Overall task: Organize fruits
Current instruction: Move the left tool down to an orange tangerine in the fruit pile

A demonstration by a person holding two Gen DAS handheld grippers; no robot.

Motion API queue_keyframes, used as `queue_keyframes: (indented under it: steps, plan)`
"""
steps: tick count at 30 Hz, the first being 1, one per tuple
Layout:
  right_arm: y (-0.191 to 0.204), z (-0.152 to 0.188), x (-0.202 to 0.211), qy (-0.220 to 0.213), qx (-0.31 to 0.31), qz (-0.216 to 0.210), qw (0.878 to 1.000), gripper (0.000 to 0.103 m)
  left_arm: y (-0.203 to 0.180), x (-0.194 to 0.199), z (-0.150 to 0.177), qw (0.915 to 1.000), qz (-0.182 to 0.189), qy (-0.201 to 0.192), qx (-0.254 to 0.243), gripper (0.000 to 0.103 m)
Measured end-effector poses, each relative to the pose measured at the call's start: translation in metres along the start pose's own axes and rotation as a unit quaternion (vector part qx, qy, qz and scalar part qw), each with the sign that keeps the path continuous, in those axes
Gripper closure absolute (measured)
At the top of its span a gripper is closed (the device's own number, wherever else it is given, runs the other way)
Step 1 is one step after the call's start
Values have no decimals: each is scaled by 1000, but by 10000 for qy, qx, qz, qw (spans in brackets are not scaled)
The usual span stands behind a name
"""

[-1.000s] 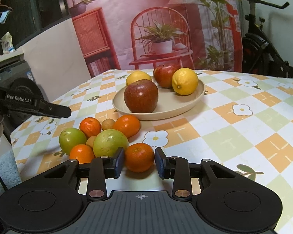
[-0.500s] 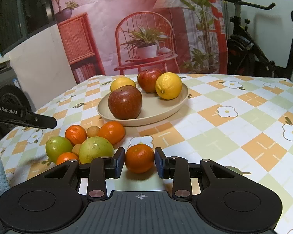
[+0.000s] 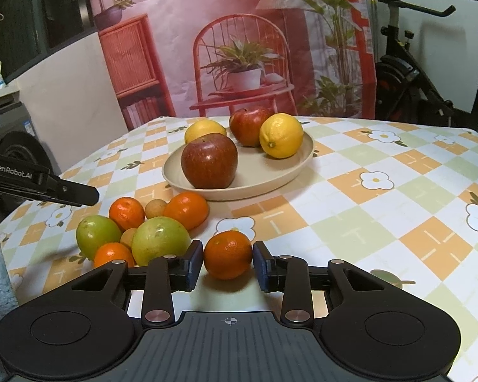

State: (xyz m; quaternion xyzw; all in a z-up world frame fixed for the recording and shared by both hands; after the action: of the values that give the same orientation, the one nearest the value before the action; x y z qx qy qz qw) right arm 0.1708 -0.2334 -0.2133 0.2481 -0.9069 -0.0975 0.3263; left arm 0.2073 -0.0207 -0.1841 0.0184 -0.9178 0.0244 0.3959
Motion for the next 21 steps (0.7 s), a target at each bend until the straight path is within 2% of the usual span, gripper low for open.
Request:
queue_keyframes:
  steps: [21]
  plan:
    - [-1, 0, 1, 3, -8, -10, 10000, 72, -16, -32, -12, 9982, 310, 512, 34, 62]
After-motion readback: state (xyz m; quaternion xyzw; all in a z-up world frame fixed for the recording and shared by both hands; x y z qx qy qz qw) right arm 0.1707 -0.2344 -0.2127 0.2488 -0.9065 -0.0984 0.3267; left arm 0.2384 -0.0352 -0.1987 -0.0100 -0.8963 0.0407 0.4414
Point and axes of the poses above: each gripper's, at about its wrist camera, not at the fingertips, and x roughly against the way its jaws point, y to its left, z to its underside, the point moved 4 cm from there along -x, roughly the way its jaws point, and after that the axes turned 14 degrees about -z, right-handed, at the moved point
